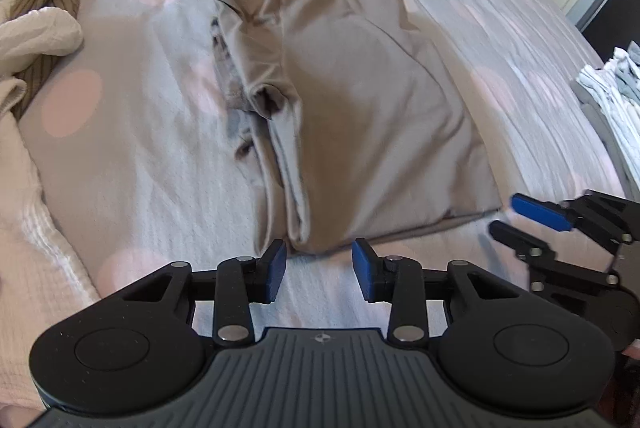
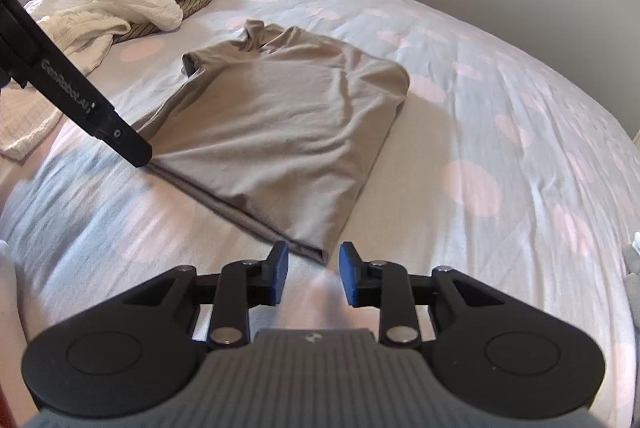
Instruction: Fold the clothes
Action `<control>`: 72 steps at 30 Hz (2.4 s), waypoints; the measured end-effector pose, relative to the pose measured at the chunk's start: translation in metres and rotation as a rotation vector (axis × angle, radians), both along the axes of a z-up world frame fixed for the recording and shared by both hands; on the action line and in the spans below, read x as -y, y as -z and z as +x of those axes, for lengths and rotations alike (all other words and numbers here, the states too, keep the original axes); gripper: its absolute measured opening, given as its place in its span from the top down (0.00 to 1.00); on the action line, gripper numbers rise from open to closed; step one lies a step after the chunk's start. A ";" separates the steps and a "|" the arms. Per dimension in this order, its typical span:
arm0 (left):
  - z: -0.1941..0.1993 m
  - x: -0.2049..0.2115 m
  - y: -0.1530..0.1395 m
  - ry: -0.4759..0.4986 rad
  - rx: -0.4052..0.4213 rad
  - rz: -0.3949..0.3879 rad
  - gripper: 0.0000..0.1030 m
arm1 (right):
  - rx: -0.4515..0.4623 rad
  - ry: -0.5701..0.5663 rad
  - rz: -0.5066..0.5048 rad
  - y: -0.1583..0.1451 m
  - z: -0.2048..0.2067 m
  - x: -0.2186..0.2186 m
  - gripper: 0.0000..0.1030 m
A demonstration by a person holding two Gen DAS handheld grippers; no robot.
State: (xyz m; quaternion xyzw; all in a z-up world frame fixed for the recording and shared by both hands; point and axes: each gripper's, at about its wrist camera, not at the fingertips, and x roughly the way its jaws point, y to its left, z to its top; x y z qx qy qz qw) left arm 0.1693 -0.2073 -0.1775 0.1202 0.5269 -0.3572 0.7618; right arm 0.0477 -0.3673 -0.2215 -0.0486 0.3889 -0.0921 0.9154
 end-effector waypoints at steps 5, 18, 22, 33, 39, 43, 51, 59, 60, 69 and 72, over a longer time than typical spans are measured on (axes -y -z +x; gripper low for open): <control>0.004 0.000 0.006 -0.022 -0.007 -0.015 0.70 | -0.003 0.008 0.004 0.008 0.005 0.000 0.70; 0.012 -0.024 -0.015 -0.157 0.021 -0.150 0.98 | 0.045 0.081 0.103 0.007 0.002 0.017 0.97; 0.019 -0.031 -0.005 -0.203 -0.055 -0.109 0.98 | 0.041 0.062 0.094 0.005 0.000 0.013 0.98; 0.021 -0.031 0.010 -0.220 -0.128 -0.045 0.87 | 0.048 0.093 0.116 -0.002 -0.008 0.021 0.94; 0.014 -0.033 -0.014 -0.198 -0.022 -0.147 0.42 | 0.134 0.142 0.211 -0.015 -0.016 0.033 0.64; 0.025 -0.026 0.000 -0.233 -0.058 -0.122 0.42 | 0.125 0.186 0.314 -0.011 -0.008 0.047 0.58; 0.036 -0.024 0.019 -0.284 -0.083 -0.157 0.42 | 0.089 0.269 0.528 0.009 0.010 0.070 0.48; 0.040 -0.024 0.024 -0.282 -0.064 -0.191 0.71 | 0.031 0.229 0.404 0.010 0.036 0.047 0.64; 0.040 -0.025 0.025 -0.280 -0.074 -0.204 0.78 | 0.027 0.231 0.407 0.009 0.037 0.047 0.73; 0.035 -0.025 0.008 -0.251 -0.094 -0.247 0.95 | 0.044 0.277 0.537 -0.022 0.032 0.063 0.92; 0.028 -0.025 -0.009 -0.238 -0.094 -0.254 0.95 | 0.063 0.270 0.540 -0.043 0.025 0.069 0.92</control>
